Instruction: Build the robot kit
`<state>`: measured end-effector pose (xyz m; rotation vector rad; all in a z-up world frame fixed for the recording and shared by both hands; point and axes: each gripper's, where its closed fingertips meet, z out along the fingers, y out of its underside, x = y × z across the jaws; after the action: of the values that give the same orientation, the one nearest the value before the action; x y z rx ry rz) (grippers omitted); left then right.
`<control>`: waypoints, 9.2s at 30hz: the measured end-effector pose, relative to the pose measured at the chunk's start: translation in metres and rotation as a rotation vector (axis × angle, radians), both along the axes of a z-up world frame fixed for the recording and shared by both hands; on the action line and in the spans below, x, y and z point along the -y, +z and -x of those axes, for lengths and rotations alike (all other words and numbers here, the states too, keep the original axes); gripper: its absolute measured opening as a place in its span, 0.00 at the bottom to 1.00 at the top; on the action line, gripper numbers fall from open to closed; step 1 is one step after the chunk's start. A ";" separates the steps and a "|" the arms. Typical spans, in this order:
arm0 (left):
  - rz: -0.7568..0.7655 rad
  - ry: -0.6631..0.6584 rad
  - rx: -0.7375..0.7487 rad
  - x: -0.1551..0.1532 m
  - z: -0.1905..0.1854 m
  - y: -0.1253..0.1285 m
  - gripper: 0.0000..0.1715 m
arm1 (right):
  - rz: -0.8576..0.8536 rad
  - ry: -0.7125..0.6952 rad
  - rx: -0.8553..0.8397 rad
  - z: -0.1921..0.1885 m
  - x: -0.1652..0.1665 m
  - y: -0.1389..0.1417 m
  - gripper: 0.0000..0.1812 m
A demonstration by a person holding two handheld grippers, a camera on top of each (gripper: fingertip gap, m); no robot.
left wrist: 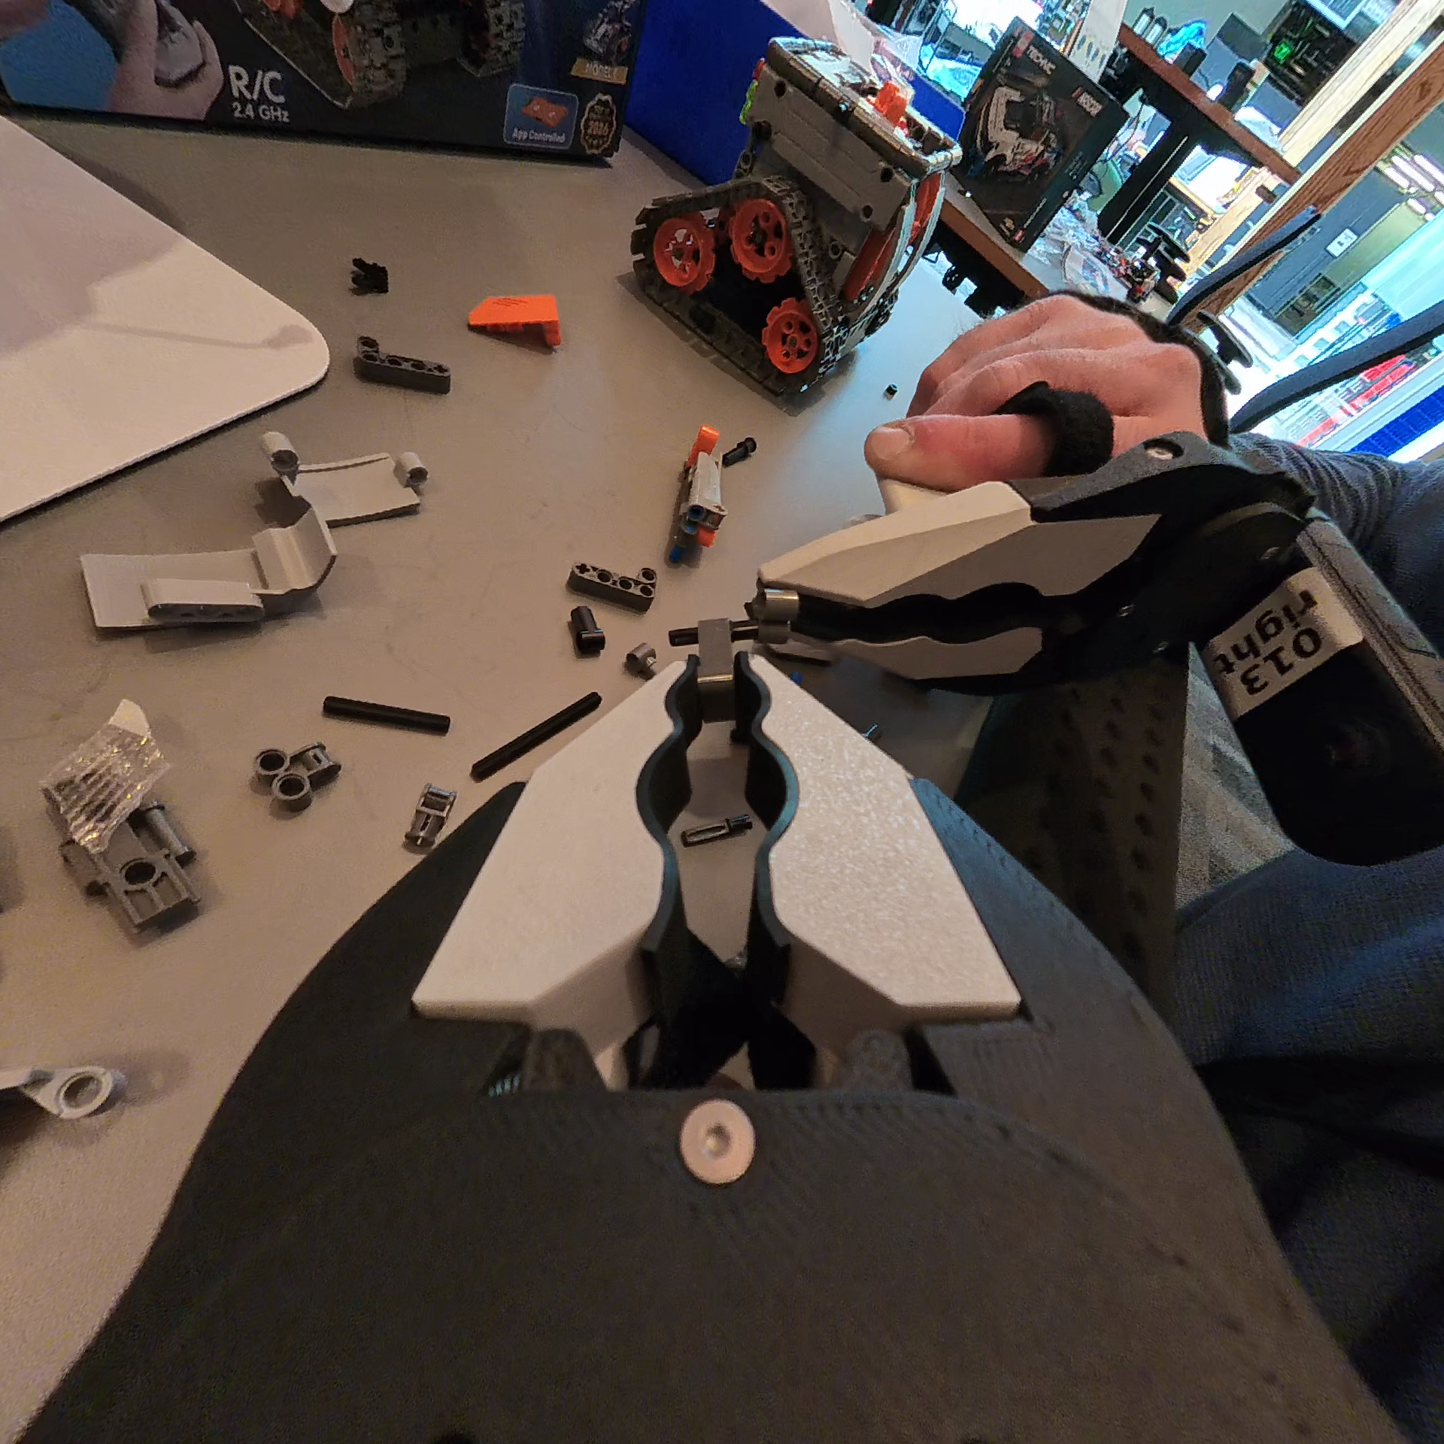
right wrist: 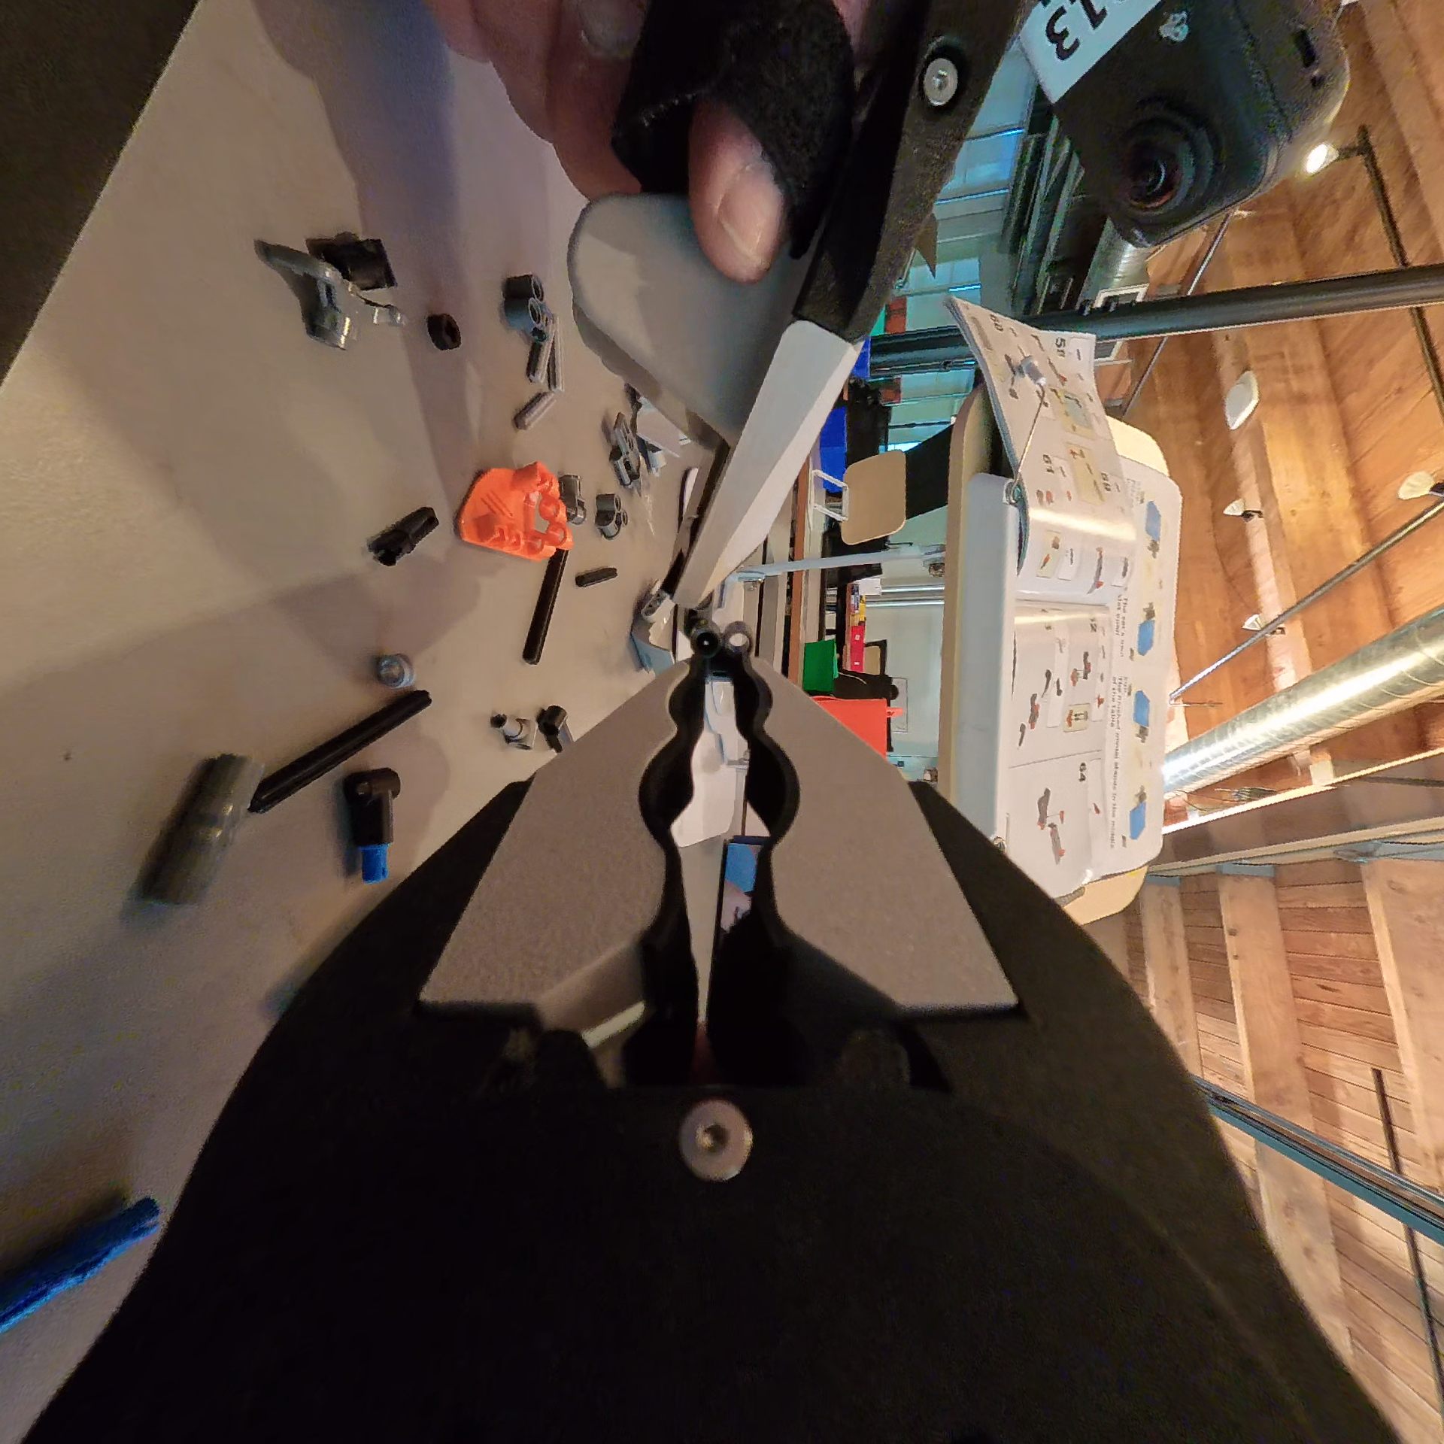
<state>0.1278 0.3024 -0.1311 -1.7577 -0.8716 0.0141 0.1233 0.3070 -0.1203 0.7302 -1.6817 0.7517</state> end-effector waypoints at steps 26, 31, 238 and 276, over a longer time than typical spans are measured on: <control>0.071 -0.019 -0.106 -0.005 -0.003 0.002 0.03 | -0.070 0.013 0.238 0.002 -0.002 -0.002 0.04; 0.019 -0.036 -0.070 -0.004 -0.005 0.006 0.03 | -0.056 0.029 0.375 -0.001 -0.012 -0.002 0.07; 0.930 0.343 0.168 0.311 -0.016 -0.054 0.02 | -0.183 0.005 1.275 -0.013 -0.058 -0.048 0.07; -0.464 0.150 -0.153 -0.014 0.000 0.086 0.01 | 0.363 -0.013 0.739 -0.011 -0.018 0.054 0.11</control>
<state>0.1278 0.3164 -0.0456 -1.2413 -0.8162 0.0408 0.1342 0.3254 -0.0666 0.1784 -2.1019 1.3860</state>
